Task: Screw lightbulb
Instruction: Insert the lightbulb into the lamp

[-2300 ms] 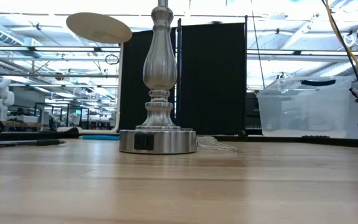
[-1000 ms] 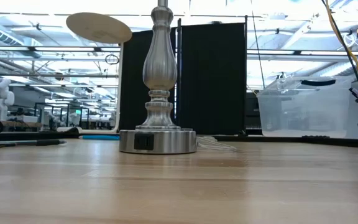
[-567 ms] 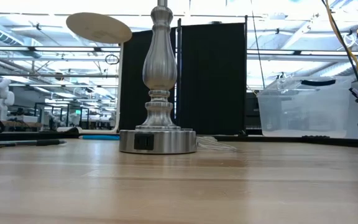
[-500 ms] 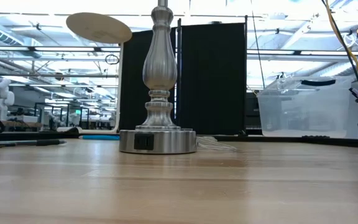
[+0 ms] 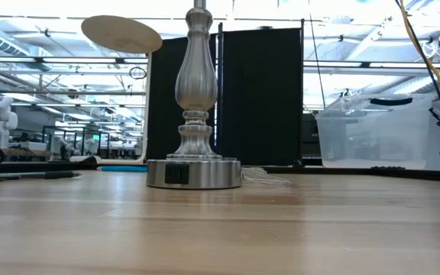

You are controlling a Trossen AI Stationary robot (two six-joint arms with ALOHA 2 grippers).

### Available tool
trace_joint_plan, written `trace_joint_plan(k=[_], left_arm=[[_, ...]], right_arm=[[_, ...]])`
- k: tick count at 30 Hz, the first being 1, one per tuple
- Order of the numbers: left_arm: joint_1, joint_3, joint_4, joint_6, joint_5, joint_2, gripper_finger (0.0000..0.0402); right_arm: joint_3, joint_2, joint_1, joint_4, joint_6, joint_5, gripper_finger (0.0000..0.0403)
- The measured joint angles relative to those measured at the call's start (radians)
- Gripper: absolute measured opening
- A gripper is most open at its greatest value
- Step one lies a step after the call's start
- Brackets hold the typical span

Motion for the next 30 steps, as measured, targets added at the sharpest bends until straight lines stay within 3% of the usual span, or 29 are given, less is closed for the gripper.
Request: trace_joint_plan(k=[11, 19, 24, 30], left_arm=[[0.061, 0.000, -0.010, -0.046, -0.015, 0.007, 0.0000], [-0.015, 0.000, 0.004, -0.017, 0.002, -0.039, 0.0000], [-0.078, 0.000, 0.012, 0.010, 0.065, -0.039, 0.0000], [-0.114, 0.000, 0.013, 0.029, 0.089, -0.035, 0.0000]], right_arm=[[0.000, 0.002, 0.017, -0.118, 0.092, 0.029, 0.0000], [0.000, 0.002, -0.014, -0.073, 0.083, 0.173, 0.0000], [0.000, 0.002, -0.041, 0.005, 0.027, 0.166, 0.0000], [0.000, 0.002, -0.059, 0.035, 0.005, 0.074, 0.0000]])
